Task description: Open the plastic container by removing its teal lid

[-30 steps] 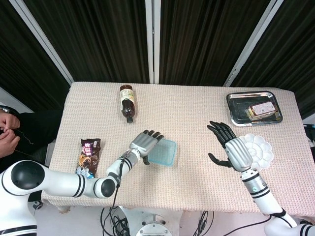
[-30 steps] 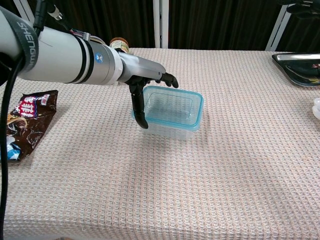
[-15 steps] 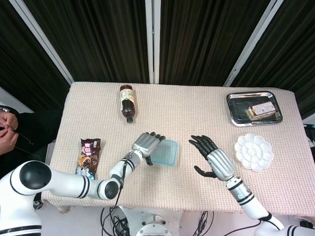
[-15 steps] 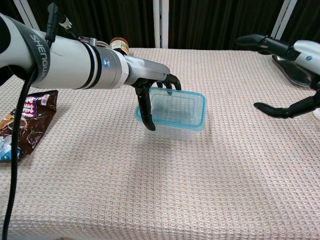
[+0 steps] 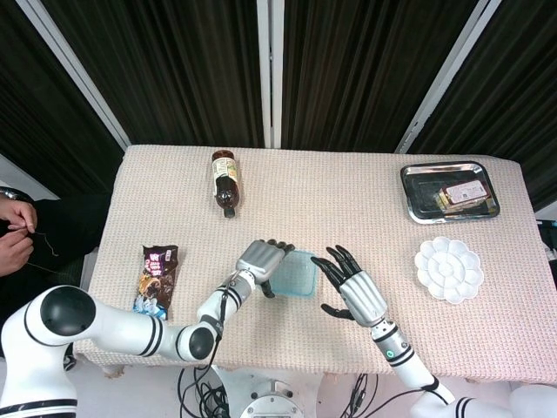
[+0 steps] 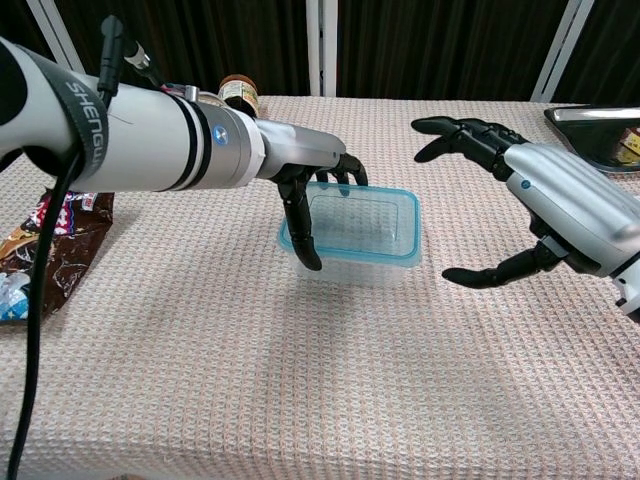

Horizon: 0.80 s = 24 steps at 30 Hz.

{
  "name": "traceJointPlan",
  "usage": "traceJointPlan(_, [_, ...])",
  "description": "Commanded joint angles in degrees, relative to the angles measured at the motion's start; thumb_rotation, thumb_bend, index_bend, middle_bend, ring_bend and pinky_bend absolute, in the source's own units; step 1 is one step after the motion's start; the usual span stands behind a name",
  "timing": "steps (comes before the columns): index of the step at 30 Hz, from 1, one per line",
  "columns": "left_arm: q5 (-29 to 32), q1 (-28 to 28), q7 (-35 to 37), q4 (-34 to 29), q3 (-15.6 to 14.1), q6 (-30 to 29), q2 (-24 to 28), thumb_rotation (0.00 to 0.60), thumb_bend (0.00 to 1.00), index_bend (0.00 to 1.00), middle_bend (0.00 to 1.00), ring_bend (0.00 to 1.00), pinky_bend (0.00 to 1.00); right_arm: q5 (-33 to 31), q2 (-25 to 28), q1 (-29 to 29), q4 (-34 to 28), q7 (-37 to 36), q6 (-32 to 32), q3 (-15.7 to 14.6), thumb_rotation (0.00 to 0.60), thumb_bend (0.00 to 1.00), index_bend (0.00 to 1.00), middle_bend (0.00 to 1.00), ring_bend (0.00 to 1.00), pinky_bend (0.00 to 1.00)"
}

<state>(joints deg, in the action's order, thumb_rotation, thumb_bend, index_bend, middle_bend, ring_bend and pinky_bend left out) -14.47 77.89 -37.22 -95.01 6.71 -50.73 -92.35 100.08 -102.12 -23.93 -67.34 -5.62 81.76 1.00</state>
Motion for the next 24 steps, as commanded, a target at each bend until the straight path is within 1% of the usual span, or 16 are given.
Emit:
traceJointPlan(1, [0.09, -0.04, 0.09, 0.05, 0.12, 0.0, -0.12, 0.6, 0.04, 0.17, 0.25, 0.13, 0.31, 0.39, -1.84, -0.55, 2.06, -0.29, 0.49, 0.21, 0.6, 0.03, 0.12, 0.22, 0.01, 0.0])
traceJointPlan(3, [0.03, -0.09, 0.03, 0.13, 0.1, -0.12, -0.28, 0.6, 0.04, 0.17, 0.25, 0.13, 0.31, 0.63, -2.94, -0.9, 3.43, -0.42, 0.58, 0.14, 0.6, 0.03, 0.14, 0.24, 0.02, 0.0])
traceJointPlan(7, [-0.32, -0.12, -0.56, 0.24, -0.19, -0.9, -0.55, 0.6, 0.04, 0.17, 0.25, 0.13, 0.31, 0.82, -3.87, -1.5, 5.14, -0.61, 0.27, -0.13, 0.6, 0.03, 0.15, 0.26, 0.03, 0.0])
traceJointPlan(14, [-0.62, -0.57, -0.45, -0.3, -0.12, -0.55, -0.24, 0.6, 0.04, 0.17, 0.25, 0.13, 0.31, 0.58, -3.58, -2.13, 5.87, -1.5, -0.2, -0.51, 0.6, 0.03, 0.15, 0.26, 0.03, 0.0])
traceJointPlan(18, [-0.88, -0.41, -1.21, -0.46, -0.67, -0.22, -0.1, 0.6, 0.04, 0.17, 0.25, 0.13, 0.3, 0.64, -2.9, -2.83, 5.82, -0.68, -0.83, -0.5, 0.6, 0.03, 0.15, 0.26, 0.03, 0.0])
traceJointPlan(24, [-0.5, -0.29, -1.58, -0.45, -0.64, -0.36, -0.26, 0.6, 0.04, 0.17, 0.25, 0.13, 0.3, 1.31, -2.99, -3.59, 6.87, -0.34, -0.44, -0.72, 0.6, 0.03, 0.16, 0.27, 0.04, 0.0])
